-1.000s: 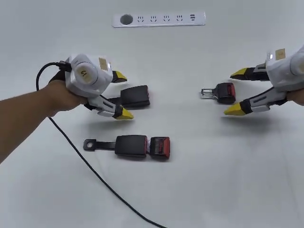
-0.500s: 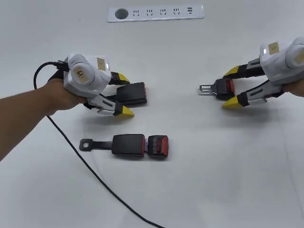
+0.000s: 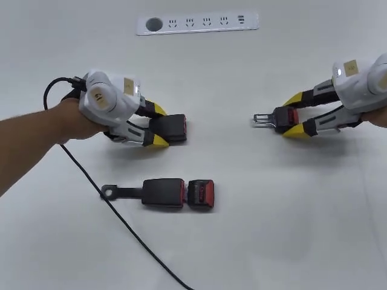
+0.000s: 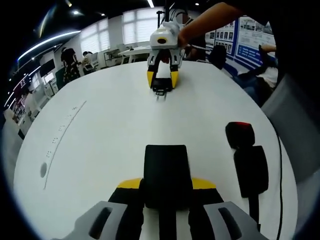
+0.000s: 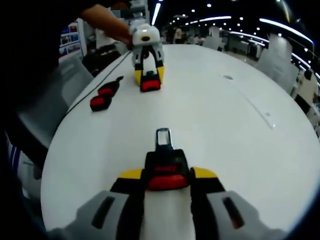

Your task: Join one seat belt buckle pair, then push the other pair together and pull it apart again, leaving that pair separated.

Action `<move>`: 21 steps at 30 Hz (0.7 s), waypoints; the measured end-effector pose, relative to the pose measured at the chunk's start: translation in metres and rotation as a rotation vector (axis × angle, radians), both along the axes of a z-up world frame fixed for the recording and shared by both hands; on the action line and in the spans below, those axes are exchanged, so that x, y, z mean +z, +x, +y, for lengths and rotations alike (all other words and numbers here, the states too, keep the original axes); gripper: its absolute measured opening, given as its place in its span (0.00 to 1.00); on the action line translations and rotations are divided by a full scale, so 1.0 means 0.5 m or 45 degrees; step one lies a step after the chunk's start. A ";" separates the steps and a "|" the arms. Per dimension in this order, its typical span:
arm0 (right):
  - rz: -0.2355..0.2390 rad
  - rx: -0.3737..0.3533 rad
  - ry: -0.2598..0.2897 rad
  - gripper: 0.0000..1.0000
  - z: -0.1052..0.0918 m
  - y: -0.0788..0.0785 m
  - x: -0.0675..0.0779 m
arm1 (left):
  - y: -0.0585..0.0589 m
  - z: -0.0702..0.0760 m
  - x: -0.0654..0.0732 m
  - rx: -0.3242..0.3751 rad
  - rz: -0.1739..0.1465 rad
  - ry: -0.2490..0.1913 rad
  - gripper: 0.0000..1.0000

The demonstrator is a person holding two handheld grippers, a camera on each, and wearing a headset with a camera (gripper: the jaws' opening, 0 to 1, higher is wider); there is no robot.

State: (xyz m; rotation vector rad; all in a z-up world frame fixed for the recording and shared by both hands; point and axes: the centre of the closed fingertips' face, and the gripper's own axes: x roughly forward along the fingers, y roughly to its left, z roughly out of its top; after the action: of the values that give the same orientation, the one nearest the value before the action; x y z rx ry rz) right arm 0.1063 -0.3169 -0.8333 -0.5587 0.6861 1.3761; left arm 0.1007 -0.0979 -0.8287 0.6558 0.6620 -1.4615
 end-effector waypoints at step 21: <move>0.018 0.000 0.103 0.35 0.044 -0.012 -0.004 | -0.009 -0.002 -0.007 0.008 0.021 -0.001 0.34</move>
State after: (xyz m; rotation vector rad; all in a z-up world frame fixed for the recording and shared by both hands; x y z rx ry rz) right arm 0.1004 -0.2951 -0.8353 -0.4857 0.6389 1.4027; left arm 0.0964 -0.0987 -0.8323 0.6415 0.6755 -1.4623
